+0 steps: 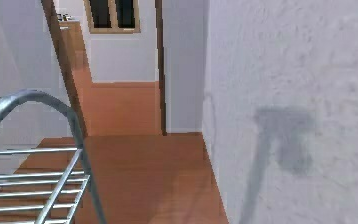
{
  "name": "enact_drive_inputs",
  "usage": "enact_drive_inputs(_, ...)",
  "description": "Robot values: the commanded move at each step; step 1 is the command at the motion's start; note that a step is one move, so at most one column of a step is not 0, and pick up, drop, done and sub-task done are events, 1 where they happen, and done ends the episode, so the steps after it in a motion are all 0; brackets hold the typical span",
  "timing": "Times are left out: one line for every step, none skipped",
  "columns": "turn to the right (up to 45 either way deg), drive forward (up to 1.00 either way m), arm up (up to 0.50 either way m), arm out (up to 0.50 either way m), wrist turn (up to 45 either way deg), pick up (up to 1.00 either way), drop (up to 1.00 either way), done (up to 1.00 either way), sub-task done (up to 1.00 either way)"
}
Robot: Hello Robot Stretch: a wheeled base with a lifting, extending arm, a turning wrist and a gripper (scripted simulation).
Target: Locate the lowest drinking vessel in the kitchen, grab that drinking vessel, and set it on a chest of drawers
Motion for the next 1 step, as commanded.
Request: enact_drive_inputs(0.0, 0.75, 0.0, 0.0, 0.0, 0.0, 0.0, 0.0, 0.0)
